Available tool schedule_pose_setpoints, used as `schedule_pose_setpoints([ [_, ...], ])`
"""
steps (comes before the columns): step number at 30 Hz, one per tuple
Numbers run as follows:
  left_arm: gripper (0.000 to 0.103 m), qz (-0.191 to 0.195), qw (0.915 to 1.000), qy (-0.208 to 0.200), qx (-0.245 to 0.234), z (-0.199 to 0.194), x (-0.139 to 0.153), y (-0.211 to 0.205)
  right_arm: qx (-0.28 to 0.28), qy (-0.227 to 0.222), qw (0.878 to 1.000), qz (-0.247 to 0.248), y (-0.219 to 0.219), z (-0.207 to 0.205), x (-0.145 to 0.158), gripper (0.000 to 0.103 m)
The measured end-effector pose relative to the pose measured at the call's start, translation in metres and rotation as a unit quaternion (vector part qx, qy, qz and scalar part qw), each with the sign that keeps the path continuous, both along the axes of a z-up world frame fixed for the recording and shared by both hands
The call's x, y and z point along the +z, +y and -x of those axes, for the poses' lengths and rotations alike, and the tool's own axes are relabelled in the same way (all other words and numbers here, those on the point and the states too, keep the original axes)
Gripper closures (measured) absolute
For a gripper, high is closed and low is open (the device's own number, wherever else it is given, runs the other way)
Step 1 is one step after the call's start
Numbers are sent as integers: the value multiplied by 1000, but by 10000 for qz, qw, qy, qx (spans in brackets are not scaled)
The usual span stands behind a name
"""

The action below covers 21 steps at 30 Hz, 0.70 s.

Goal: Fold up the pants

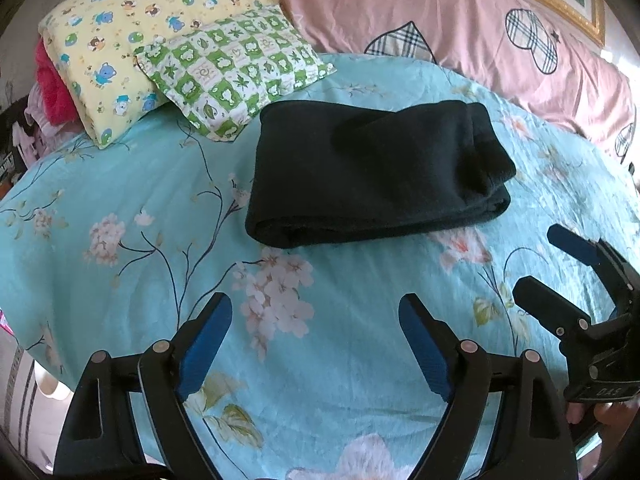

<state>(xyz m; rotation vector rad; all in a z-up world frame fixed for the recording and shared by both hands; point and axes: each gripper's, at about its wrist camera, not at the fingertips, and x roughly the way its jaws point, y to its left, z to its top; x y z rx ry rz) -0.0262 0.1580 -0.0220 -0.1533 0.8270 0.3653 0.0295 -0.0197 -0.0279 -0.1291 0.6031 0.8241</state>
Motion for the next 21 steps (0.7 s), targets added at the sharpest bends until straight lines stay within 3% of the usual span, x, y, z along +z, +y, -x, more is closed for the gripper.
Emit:
schedule_pose_setpoints([
  [21,16,-40,10000,73,17,-3,-5,6,22,115,9999,68,8,-1,-2,4],
])
